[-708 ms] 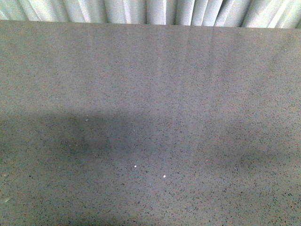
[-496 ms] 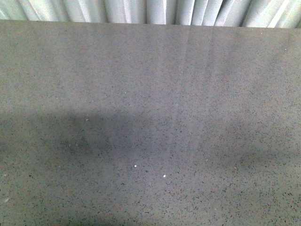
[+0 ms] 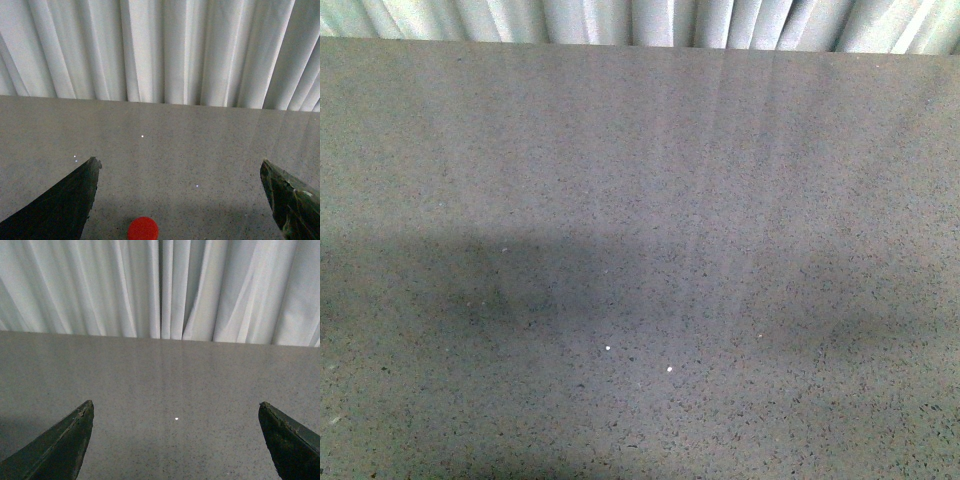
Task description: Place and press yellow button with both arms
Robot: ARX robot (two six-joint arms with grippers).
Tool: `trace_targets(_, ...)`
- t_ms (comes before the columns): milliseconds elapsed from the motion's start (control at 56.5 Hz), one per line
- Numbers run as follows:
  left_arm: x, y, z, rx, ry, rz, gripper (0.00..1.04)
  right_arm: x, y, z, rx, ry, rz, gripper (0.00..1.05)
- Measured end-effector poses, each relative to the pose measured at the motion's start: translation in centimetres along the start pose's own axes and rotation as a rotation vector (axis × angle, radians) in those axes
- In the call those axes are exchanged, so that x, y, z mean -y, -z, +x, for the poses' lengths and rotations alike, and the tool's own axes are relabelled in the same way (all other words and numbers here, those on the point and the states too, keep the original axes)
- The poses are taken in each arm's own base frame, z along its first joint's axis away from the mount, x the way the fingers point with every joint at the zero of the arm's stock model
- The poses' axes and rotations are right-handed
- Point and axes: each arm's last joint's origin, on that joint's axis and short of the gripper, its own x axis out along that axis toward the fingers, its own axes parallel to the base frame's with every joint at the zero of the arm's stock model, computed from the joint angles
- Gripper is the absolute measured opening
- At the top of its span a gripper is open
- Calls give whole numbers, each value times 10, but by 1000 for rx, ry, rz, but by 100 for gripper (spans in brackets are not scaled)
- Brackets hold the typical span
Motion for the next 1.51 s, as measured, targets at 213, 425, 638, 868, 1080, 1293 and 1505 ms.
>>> trace_targets(213,0,0,0,-131,77,-51,96,0,0,0,0,0,0,96)
trace_targets(425,-18,-7,45,-443,36,-171,96,0,0,0,0,-2,0,96)
trace_targets(638,-44,9,69,-454,-72,-157,96,0,0,0,0,-2,0,96)
trace_targets(868,-68,29,77,-501,-138,-167,96,0,0,0,0,-2,0,96)
trace_targets(1080,-81,46,78,-535,-156,-164,96,0,0,0,0,-2,0,96)
trace_targets(1293,-87,62,79,-573,-177,-171,96,0,0,0,0,-2,0,96)
trace_targets(1505,-89,71,80,-594,-189,-176,96,0,0,0,0,-2,0,96)
